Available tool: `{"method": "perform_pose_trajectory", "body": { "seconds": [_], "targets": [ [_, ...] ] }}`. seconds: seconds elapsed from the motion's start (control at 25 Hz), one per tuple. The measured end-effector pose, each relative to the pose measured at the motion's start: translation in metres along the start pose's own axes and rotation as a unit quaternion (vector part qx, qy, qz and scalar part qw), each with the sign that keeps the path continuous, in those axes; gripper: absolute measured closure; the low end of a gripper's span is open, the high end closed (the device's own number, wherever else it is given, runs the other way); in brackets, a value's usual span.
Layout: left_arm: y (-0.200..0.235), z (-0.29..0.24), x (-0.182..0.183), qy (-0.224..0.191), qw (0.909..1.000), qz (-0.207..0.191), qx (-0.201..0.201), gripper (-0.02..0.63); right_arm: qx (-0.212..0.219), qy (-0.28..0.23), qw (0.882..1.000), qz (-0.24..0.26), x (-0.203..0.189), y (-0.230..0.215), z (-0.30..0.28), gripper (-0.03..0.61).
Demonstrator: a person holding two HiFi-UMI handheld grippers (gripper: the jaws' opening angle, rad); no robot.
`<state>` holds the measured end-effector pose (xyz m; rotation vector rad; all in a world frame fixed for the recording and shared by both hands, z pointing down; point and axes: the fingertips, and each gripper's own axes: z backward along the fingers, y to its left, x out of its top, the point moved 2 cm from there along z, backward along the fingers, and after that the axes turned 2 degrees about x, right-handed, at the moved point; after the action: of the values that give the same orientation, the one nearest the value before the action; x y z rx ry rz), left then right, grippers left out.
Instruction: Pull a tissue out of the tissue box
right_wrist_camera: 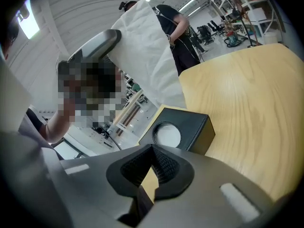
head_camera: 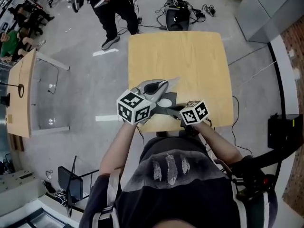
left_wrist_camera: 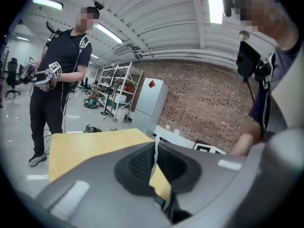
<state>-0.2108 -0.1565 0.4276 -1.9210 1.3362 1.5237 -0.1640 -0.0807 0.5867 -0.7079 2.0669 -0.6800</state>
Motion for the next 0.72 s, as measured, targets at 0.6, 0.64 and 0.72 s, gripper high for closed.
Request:
{"method": "perform_pose_trajectory", "body": {
  "seconds": [0.6,0.64,0.72],
  "targets": [
    [-0.065,-0.088,0.009,0.024,0.9811,0.122,-0.148,0.611,-0.006,-0.101,0.992,-0.072,-0.009,-0.036,0.094,0.581],
    [-0.066,-0.096,0.006,0.03,0.9786,0.135,-0.153,0.611,-0.007,-0.104,0.992,-0.076,-0.011,-0.04,0.1,0.581],
    [-0.066,-0.114,-0.003,0.038,0.9756,0.159,-0.147,0.611,-0.006,-0.106,0.991,-0.081,-0.018,-0.05,0.113,0.581]
  ]
}}
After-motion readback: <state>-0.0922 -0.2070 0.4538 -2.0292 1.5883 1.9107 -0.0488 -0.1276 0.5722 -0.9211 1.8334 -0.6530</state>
